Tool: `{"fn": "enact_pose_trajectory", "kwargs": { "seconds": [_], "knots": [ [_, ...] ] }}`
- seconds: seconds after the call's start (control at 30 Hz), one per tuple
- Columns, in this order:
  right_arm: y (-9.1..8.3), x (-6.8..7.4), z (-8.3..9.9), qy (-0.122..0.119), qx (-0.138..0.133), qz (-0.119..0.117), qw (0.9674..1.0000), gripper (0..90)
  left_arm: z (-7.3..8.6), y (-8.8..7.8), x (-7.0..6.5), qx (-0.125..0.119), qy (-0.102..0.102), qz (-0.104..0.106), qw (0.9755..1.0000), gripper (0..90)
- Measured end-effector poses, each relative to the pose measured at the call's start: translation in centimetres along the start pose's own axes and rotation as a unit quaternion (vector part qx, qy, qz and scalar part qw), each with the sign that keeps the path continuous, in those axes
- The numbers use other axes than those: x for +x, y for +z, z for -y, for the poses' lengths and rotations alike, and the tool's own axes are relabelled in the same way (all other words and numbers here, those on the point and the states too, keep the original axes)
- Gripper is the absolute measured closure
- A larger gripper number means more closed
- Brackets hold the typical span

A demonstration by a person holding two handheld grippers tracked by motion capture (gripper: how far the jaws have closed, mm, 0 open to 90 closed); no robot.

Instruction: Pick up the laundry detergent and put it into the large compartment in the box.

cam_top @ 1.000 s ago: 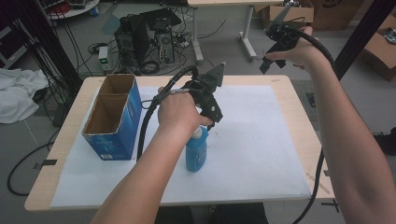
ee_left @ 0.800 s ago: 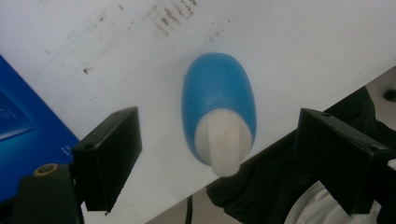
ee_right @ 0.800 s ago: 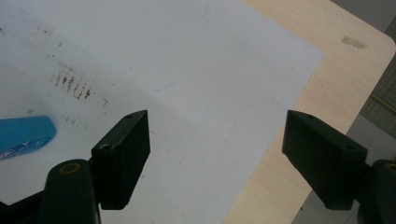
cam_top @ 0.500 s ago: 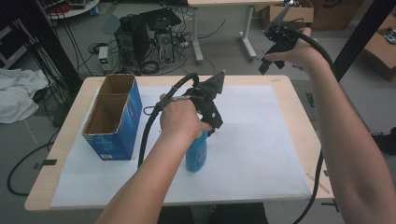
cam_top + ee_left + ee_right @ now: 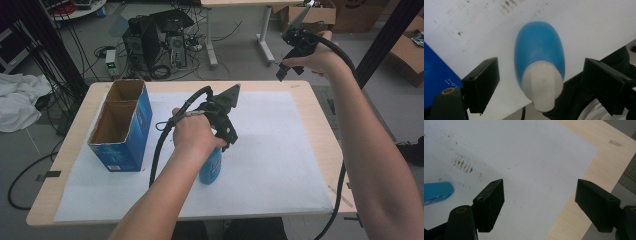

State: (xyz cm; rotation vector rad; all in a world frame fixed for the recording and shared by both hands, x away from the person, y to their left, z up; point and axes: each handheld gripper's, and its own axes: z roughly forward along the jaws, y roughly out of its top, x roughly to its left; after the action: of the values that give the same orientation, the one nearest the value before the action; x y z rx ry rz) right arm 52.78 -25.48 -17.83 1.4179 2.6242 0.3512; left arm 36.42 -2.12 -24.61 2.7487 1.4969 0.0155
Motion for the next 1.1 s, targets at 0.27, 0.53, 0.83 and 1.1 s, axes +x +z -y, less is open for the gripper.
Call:
{"fn": "enact_pose_trajectory", "kwargs": {
  "seconds": [0.27,0.53,0.83,1.1],
  "knots": [
    [0.3,0.0,0.1,-0.001,0.003,-0.001,1.0,23.8,0.0,1.1,-0.2,0.007,0.005,0.007,0.9999,15.6],
    [0.3,0.1,0.0,-0.003,0.003,0.001,1.0,23.7,0.0,2.1,-0.2,0.013,0.008,0.009,0.9998,15.6],
    [0.3,0.1,0.1,-0.004,0.002,0.003,1.0,23.8,0.0,3.1,-0.4,0.017,0.009,0.011,0.9997,15.7],
    [0.6,-0.1,0.3,-0.001,0.003,0.001,1.0,23.9,0.1,3.8,-0.4,0.02,0.01,0.013,0.9997,15.7]
  ]
}}
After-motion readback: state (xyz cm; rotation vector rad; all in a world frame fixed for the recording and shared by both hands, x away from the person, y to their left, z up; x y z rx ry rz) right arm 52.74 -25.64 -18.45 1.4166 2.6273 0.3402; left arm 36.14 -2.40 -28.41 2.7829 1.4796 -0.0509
